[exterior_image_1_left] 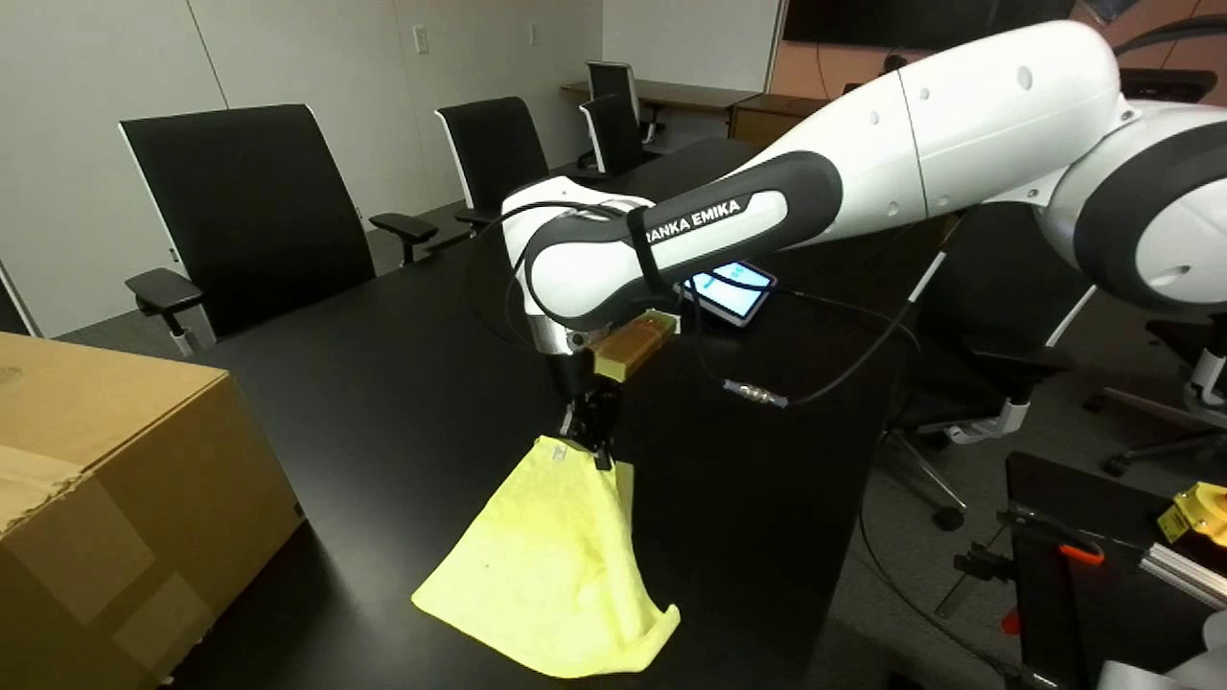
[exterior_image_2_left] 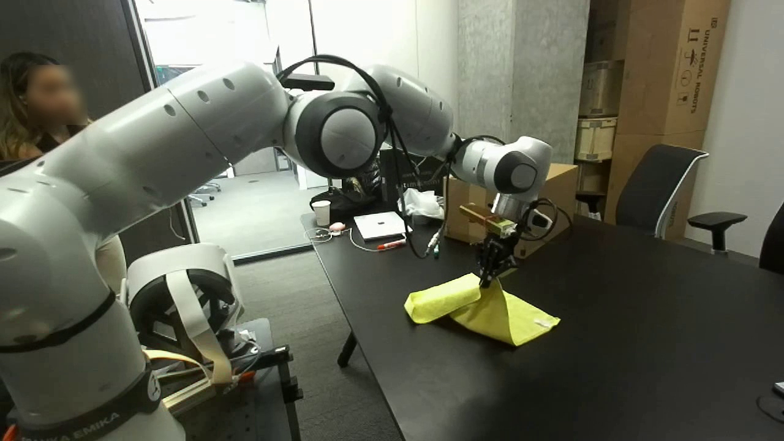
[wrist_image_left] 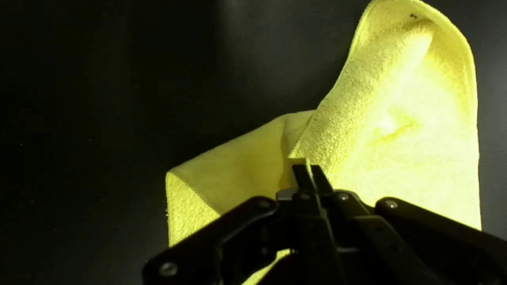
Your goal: Fold the yellow towel from bottom to top.
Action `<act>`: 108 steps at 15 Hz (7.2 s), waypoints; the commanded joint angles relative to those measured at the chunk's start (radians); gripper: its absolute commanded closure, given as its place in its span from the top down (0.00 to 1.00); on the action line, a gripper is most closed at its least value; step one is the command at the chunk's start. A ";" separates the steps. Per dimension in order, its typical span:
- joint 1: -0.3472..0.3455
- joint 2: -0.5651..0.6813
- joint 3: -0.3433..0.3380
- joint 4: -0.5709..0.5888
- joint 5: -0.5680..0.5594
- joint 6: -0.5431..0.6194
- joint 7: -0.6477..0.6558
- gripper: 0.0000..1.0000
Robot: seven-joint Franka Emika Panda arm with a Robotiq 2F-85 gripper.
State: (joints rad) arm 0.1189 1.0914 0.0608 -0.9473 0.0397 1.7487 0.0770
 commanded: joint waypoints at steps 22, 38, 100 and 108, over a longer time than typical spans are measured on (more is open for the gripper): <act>0.004 0.123 -0.022 0.211 0.019 0.155 0.265 0.96; 0.014 -0.270 0.001 -0.488 -0.163 0.190 -0.325 1.00; 0.064 -0.340 0.105 -0.901 -0.257 0.798 -0.432 1.00; 0.066 -0.313 0.107 -0.897 -0.254 0.775 -0.434 1.00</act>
State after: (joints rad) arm 0.1691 0.7610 0.1758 -1.8712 -0.1931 2.5378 -0.3822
